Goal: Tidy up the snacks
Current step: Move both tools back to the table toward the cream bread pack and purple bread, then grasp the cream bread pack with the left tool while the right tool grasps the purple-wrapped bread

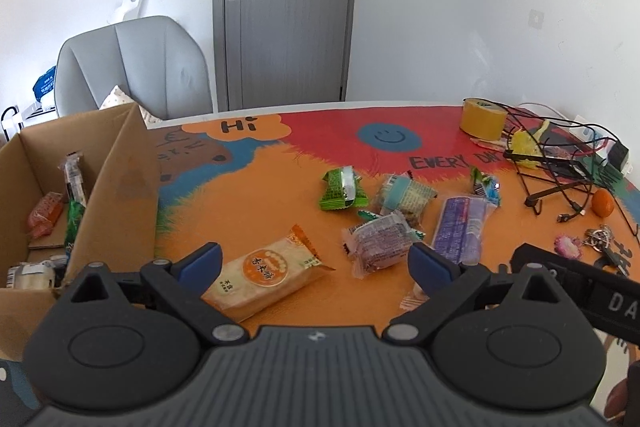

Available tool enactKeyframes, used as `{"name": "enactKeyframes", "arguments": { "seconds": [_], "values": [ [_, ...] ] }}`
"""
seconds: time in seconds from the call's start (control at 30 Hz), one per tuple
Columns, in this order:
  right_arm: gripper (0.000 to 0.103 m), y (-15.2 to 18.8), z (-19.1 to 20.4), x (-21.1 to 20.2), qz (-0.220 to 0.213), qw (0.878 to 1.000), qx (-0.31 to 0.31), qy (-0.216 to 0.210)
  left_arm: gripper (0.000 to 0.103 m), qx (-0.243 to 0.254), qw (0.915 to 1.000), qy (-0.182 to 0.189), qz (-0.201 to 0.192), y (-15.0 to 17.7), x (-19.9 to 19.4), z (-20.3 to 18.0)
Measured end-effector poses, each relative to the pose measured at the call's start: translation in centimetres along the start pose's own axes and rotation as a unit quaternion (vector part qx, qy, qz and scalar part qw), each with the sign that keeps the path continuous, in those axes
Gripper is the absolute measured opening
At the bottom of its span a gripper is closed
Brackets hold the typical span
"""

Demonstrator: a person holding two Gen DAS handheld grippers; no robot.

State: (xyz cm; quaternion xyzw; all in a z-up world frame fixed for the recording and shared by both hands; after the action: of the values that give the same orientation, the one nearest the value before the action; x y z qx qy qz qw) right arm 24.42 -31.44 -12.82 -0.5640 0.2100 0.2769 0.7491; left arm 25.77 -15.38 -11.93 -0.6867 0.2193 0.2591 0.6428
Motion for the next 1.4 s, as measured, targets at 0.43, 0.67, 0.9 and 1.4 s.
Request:
{"name": "enactKeyframes", "arguments": {
  "seconds": [0.43,0.67,0.9,1.4],
  "values": [
    [0.096,-0.2,1.4,2.4,0.019,1.0,-0.014,-0.001,0.098,-0.033,0.9985,-0.036,0.026,0.2,3.0,3.1],
    [0.096,-0.1,2.3,3.3,0.026,0.999,-0.02,-0.006,0.1,-0.09,0.9928,-0.07,0.036,-0.3,3.7,3.8],
    [0.095,-0.5,2.8,3.9,0.029,0.999,-0.023,-0.01,0.1,-0.096,0.9902,-0.09,0.045,-0.1,4.8,3.1],
    [0.058,0.2,3.4,7.0,0.056,0.998,-0.031,0.012,0.1,-0.085,0.9893,-0.109,0.047,1.0,4.9,2.9]
  ]
}}
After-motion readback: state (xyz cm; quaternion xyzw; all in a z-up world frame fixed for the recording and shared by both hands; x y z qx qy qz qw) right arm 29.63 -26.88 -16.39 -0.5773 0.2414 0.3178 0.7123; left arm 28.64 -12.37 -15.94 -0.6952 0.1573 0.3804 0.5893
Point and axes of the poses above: each gripper's, at about its wrist camera, not at the fingertips, and x roughly the way its jaws point, z to its left, y to its underside, the point moved 3 cm from there along x, roughly the way its jaws point, and after that the axes turned 4 degrees about z, right-handed, at the moved point
